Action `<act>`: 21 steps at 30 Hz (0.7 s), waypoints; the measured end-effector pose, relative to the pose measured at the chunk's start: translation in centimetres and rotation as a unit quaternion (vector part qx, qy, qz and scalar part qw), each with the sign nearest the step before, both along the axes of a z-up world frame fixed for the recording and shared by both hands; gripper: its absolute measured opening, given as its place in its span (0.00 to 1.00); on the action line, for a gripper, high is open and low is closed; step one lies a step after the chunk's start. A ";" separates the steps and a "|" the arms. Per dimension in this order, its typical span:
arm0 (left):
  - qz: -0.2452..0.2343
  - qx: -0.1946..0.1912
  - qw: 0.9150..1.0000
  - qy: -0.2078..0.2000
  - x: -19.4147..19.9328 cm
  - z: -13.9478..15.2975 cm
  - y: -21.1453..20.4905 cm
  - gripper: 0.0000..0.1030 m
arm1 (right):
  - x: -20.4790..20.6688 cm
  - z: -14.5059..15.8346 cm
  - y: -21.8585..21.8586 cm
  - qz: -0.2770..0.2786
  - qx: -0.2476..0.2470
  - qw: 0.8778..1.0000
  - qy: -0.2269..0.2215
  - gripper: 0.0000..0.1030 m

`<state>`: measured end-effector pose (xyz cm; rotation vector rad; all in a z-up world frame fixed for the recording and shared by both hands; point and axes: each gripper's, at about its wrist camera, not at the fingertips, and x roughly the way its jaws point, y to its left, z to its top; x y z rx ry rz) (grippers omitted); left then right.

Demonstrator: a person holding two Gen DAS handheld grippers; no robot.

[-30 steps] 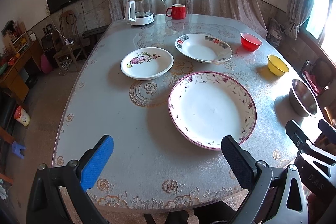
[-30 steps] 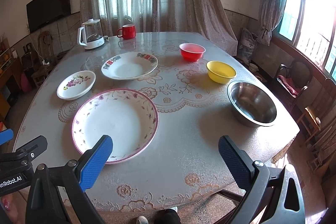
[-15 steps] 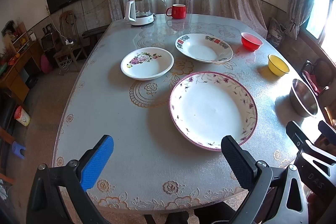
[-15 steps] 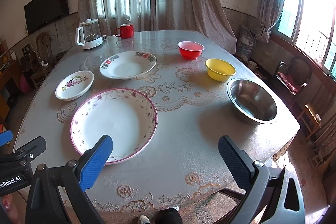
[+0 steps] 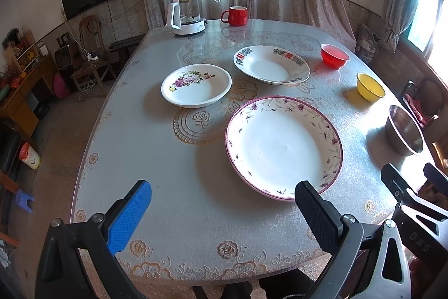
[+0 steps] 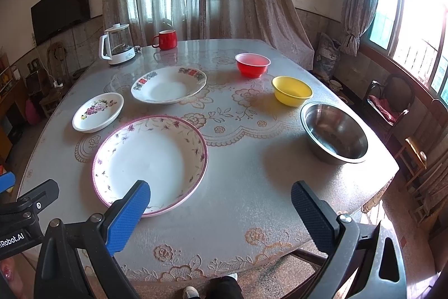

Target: Organize plates and bowls

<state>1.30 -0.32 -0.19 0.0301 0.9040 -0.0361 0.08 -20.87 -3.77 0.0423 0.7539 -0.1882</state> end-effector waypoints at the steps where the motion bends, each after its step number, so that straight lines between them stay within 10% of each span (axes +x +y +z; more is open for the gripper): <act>1: 0.000 0.000 1.000 0.000 0.0 0.0 0.0 1.00 | 0.0 0.0 0.0 -0.001 0.001 1.000 0.001 1.00; 21: -0.004 0.003 1.000 0.005 0.1 -0.3 0.1 1.00 | 0.1 -0.1 0.5 0.008 0.001 1.000 -0.002 1.00</act>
